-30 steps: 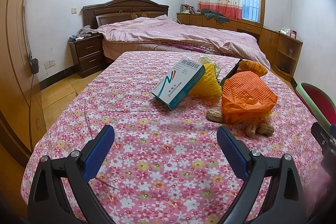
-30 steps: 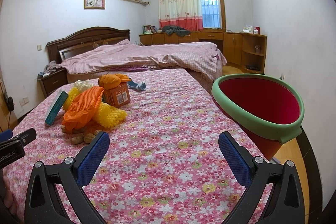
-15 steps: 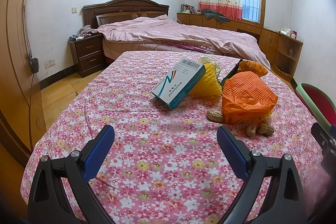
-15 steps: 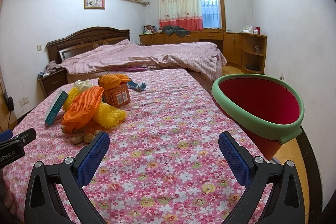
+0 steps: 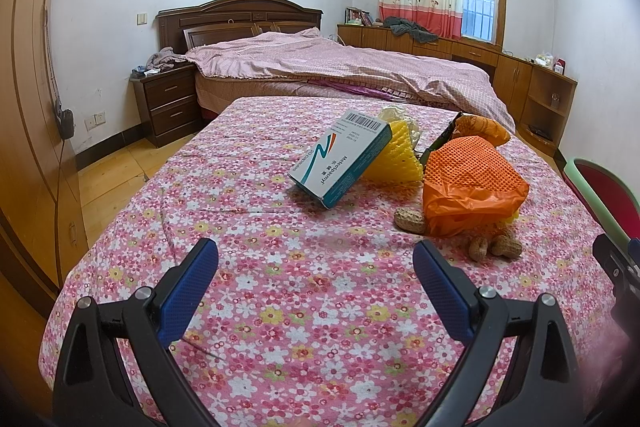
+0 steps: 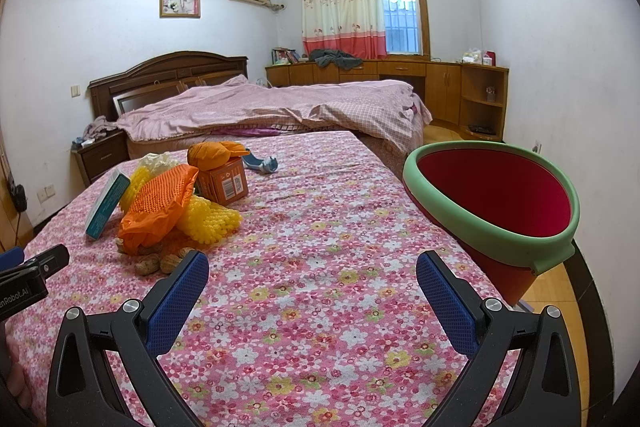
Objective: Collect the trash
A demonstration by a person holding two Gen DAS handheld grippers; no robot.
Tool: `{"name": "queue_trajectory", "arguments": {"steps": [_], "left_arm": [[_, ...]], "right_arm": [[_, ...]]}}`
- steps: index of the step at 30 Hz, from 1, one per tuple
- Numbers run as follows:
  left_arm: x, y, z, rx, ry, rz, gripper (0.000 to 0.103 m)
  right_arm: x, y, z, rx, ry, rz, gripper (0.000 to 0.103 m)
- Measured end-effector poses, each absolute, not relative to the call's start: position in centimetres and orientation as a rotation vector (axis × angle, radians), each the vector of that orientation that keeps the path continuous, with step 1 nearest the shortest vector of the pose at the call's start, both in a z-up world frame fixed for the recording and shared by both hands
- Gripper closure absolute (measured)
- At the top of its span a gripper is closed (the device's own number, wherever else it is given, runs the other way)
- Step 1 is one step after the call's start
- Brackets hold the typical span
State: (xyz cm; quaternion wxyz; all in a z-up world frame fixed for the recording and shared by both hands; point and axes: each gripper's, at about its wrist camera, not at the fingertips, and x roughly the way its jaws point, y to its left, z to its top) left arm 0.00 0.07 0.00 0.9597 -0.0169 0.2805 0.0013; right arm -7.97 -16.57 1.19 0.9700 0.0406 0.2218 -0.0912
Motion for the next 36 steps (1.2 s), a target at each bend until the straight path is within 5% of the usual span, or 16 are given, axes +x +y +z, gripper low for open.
{"name": "queue_trajectory", "arguments": {"steps": [36], "left_arm": [[4.9,-0.2,1.8,0.075,0.640,-0.055,0.006]], "right_arm": [[-5.0,-16.9,1.8,0.133,0.618,-0.096,0.000]]}}
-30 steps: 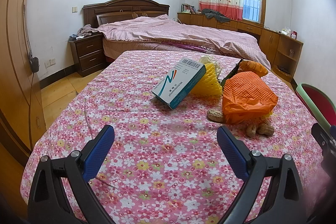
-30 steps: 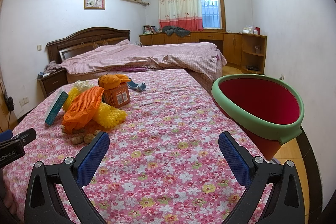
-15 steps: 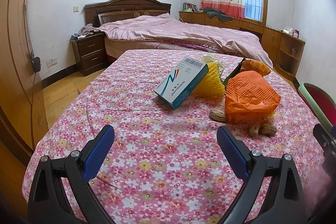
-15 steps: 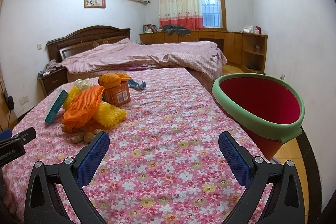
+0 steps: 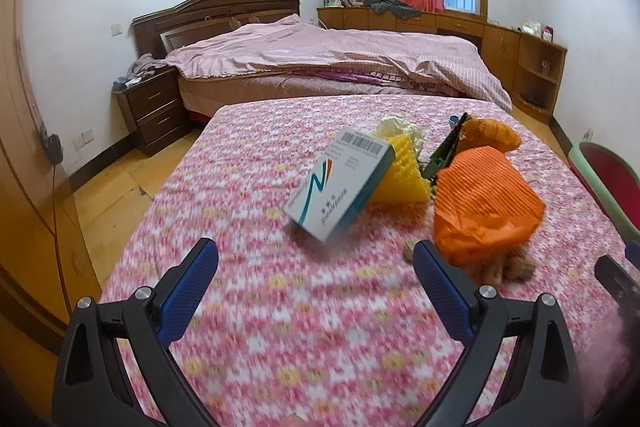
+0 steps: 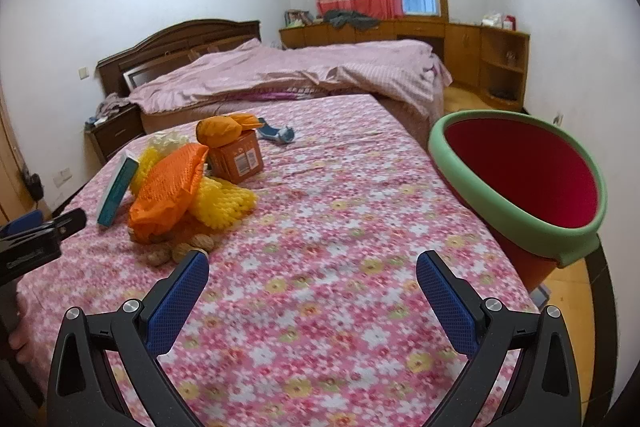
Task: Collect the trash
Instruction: 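Grasp the white-and-blue medicine box with the left gripper while the right grasps the orange mesh net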
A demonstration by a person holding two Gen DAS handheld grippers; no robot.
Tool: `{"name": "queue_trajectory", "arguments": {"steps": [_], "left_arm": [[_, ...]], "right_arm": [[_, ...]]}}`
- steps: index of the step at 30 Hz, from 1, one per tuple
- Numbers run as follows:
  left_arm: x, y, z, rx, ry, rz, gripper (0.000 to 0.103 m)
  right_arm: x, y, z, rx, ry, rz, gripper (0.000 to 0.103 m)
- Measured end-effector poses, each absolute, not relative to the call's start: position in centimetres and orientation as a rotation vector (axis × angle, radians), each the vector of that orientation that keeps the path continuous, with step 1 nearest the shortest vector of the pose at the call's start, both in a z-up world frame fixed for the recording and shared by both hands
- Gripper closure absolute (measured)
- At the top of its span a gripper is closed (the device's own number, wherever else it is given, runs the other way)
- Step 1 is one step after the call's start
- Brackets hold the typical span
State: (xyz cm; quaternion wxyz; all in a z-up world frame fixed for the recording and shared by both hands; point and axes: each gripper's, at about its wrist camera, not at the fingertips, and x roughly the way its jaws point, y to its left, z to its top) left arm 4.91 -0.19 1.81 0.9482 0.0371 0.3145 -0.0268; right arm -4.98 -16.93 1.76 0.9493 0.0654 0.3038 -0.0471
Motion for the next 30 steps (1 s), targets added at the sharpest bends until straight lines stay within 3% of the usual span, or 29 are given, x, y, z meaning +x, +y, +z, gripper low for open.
{"name": "queue_trajectory", "arguments": {"steps": [18,20,24,27,30], "left_arm": [[14.1,1.2,0.2,0.098,0.795,-0.202,0.006],[14.9,1.6,-0.3,0.076,0.819,-0.210,0.015],[15.6,2.6,-0.8,-0.005,0.840,-0.237,0.019],[16.0,3.1,-1.1,-0.058,0.870,-0.279,0.035],[16.4,3.8,-1.2,-0.096,0.872,-0.303,0.036]], "right_arm": [[-0.5,-15.8,4.0,0.148,0.689,-0.111,0.000],[-0.1,-15.6,4.0,0.142,0.701,-0.130,0.000],[0.4,-15.4,4.3,0.126,0.701,-0.173,0.000],[0.9,-15.3,4.4,0.119,0.705,-0.193,0.000],[1.5,-15.5,4.3,0.131,0.716,-0.214,0.000]]}}
